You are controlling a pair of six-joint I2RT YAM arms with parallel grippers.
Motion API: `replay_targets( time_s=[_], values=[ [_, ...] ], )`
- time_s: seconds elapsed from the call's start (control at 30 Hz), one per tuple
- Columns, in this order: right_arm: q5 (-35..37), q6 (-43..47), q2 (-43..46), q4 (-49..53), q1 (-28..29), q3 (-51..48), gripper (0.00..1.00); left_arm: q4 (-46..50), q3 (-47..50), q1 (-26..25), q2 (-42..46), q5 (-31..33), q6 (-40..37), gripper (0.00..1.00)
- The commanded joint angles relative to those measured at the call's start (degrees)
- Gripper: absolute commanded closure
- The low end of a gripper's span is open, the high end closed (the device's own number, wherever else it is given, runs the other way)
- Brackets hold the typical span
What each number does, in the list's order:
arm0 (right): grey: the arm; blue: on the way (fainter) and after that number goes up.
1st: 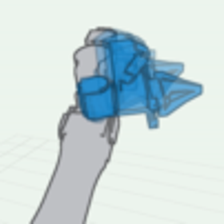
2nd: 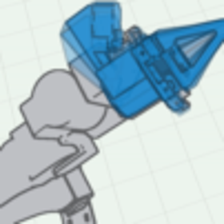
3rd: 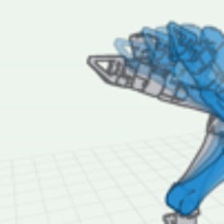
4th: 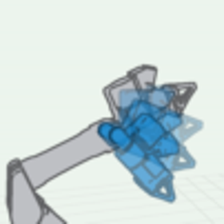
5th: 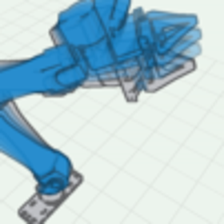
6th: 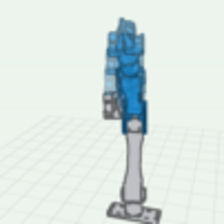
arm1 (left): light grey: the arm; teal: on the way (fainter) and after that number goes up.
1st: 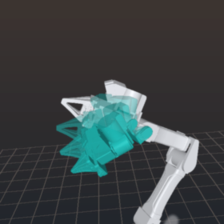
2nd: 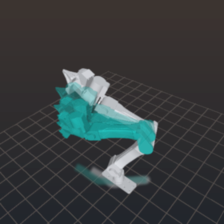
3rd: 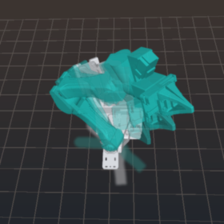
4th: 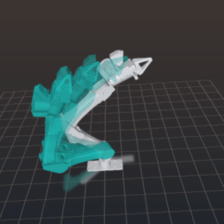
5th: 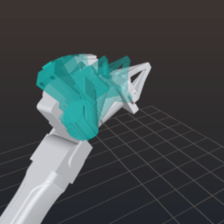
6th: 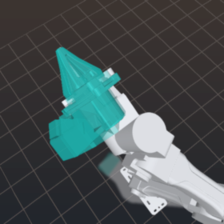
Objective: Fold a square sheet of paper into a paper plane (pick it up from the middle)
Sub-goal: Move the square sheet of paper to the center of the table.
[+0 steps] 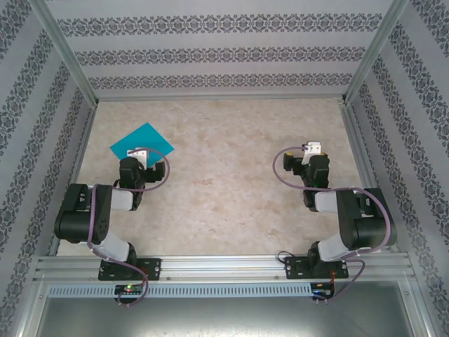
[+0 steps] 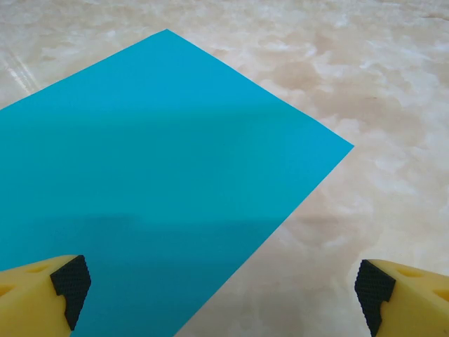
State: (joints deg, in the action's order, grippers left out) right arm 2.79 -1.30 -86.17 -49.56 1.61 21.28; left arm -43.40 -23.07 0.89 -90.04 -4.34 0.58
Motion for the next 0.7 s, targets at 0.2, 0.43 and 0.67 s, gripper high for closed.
replay_targets(
  time_s=[0.2, 0.43, 0.67],
  values=[
    [0.87, -0.72, -0.09, -1.24, -0.38, 0.87, 0.02, -3.6, -0.92, 0.44, 0.55, -0.59, -0.41, 0.0],
    [0.52, -0.81, -0.18, -1.06, -0.58, 0.91, 0.02, -3.54, -1.0, 0.43, 0.49, -0.59, -0.4, 0.0],
    [0.37, -0.9, 0.04, -1.84, -0.62, 0.46, 0.03, -3.76, -0.75, 0.48, 0.59, -0.61, -0.4, 0.0]
  ],
)
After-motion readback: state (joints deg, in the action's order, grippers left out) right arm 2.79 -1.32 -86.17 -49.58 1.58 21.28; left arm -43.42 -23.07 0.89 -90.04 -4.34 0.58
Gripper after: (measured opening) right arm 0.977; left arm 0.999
